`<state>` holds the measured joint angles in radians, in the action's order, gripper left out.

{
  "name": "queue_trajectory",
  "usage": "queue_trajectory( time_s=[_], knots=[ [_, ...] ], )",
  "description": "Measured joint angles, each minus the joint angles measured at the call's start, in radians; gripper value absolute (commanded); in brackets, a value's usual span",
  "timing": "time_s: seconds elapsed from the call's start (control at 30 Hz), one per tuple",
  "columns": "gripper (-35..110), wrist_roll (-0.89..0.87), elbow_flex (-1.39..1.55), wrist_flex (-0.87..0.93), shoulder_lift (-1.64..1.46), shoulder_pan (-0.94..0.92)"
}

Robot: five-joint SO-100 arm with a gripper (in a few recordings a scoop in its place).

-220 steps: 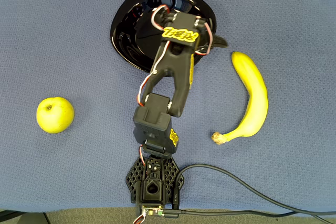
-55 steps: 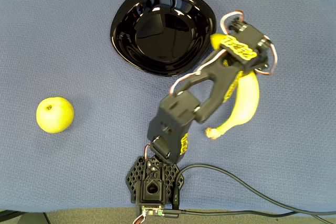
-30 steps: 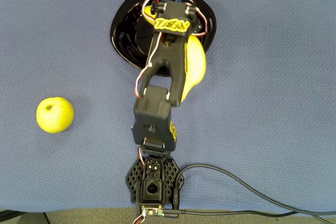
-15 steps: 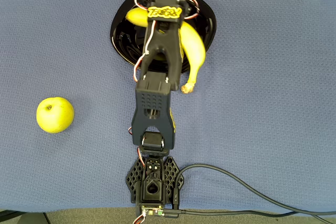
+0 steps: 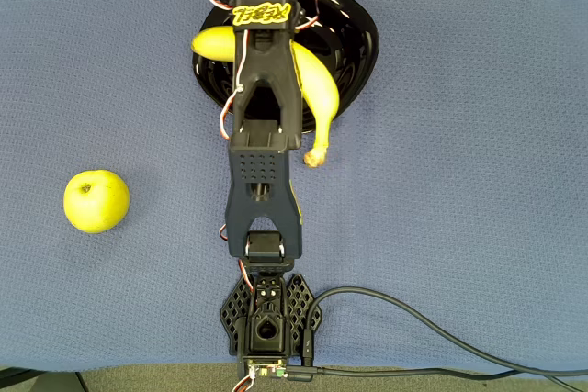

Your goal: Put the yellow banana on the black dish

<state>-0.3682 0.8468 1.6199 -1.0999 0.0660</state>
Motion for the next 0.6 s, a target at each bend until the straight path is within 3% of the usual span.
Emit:
queue_trajectory(
  time_s=[0.6],
  knots=[
    [0, 0.011, -0.124, -0.058, 0.127, -0.011]
  ],
)
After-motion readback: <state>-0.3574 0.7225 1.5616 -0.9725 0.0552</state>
